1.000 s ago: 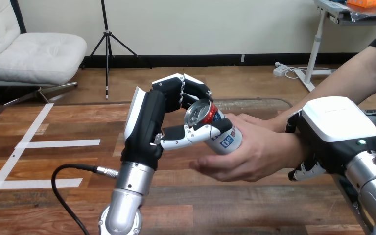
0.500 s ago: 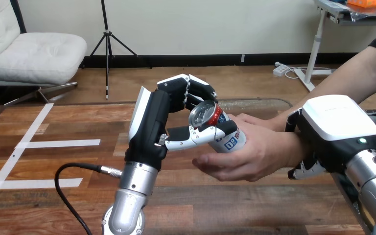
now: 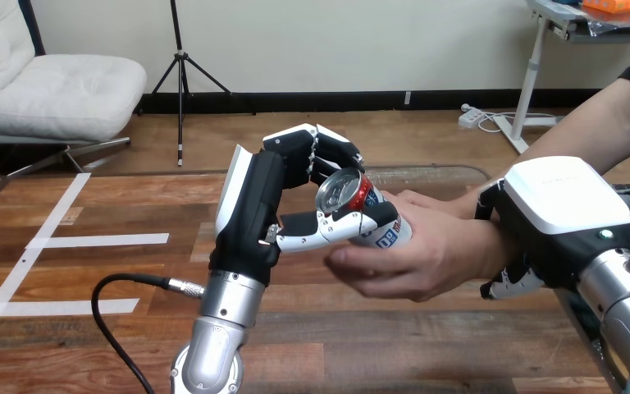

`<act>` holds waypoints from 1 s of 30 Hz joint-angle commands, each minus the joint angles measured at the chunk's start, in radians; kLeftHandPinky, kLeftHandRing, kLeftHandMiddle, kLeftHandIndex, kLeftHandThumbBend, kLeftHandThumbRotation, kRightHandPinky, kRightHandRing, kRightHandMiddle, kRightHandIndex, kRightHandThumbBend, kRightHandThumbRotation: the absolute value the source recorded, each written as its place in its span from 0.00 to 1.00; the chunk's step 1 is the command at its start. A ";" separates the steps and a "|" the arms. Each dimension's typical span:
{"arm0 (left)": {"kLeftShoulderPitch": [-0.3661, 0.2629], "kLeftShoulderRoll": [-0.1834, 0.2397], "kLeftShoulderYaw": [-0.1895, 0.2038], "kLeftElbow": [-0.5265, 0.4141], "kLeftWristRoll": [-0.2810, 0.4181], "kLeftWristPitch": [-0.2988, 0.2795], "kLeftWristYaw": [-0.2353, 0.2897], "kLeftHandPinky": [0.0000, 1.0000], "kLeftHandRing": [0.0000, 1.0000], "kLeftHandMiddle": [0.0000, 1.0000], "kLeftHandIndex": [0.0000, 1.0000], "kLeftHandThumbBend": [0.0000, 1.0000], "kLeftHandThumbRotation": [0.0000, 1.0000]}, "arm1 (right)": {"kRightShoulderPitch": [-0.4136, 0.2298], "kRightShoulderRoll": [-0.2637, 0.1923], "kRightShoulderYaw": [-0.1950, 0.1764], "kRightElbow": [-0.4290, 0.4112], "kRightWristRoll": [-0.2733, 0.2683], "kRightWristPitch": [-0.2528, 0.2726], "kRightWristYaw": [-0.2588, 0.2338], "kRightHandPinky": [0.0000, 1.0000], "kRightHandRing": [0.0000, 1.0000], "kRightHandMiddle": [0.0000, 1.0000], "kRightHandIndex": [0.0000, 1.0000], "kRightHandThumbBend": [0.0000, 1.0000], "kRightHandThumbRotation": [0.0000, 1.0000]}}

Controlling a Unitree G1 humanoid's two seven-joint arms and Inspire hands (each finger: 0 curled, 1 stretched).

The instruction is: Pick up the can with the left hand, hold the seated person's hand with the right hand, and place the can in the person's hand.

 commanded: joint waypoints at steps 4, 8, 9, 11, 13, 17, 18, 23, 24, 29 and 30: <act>-0.048 -0.010 -0.033 0.001 0.011 -0.013 -0.017 0.33 0.38 0.42 0.43 0.75 0.00 | -0.079 0.028 -0.030 -0.073 0.016 -0.020 -0.023 0.15 0.24 0.35 0.49 0.81 0.00; -0.047 -0.007 -0.032 0.001 0.018 -0.014 -0.013 0.33 0.38 0.42 0.43 0.75 0.00 | -0.080 0.030 -0.029 -0.076 0.016 -0.018 -0.017 0.14 0.23 0.34 0.49 0.80 0.00; -0.047 -0.006 -0.032 0.000 0.020 -0.013 -0.012 0.33 0.38 0.42 0.43 0.75 0.00 | -0.081 0.030 -0.029 -0.076 0.016 -0.019 -0.017 0.14 0.23 0.34 0.48 0.80 0.00; -0.047 -0.003 -0.031 0.000 0.024 -0.016 -0.010 0.33 0.38 0.42 0.43 0.75 0.00 | -0.080 0.033 -0.030 -0.075 0.018 -0.022 -0.026 0.14 0.23 0.34 0.48 0.81 0.00; -0.045 -0.001 -0.030 -0.001 0.023 -0.016 -0.011 0.33 0.38 0.42 0.43 0.75 0.00 | -0.081 0.034 -0.030 -0.073 0.018 -0.024 -0.028 0.14 0.23 0.34 0.48 0.81 0.00; -0.043 0.000 -0.029 -0.003 0.018 -0.014 -0.014 0.33 0.38 0.42 0.43 0.75 0.00 | -0.081 0.035 -0.031 -0.070 0.018 -0.025 -0.029 0.13 0.22 0.33 0.48 0.81 0.00; -0.043 0.000 -0.029 -0.003 0.018 -0.015 -0.014 0.33 0.38 0.42 0.43 0.75 0.00 | -0.080 0.035 -0.031 -0.070 0.018 -0.026 -0.030 0.13 0.22 0.33 0.48 0.81 0.00; -0.042 0.002 -0.028 -0.004 0.016 -0.016 -0.016 0.33 0.38 0.42 0.43 0.75 0.00 | -0.079 0.036 -0.032 -0.064 0.020 -0.031 -0.040 0.13 0.21 0.33 0.48 0.82 0.00; -0.041 0.002 -0.028 -0.003 0.015 -0.016 -0.016 0.33 0.38 0.42 0.43 0.75 0.00 | -0.079 0.036 -0.033 -0.063 0.020 -0.033 -0.043 0.12 0.21 0.32 0.48 0.82 0.00; -0.043 0.002 -0.025 0.002 0.007 -0.022 -0.019 0.33 0.38 0.42 0.43 0.75 0.00 | -0.079 0.031 -0.029 -0.058 0.009 -0.037 -0.047 0.12 0.20 0.32 0.48 0.83 0.00; -0.043 0.002 -0.024 0.003 0.006 -0.023 -0.019 0.33 0.38 0.42 0.43 0.75 0.00 | -0.079 0.031 -0.029 -0.059 0.009 -0.037 -0.045 0.12 0.20 0.32 0.48 0.83 0.00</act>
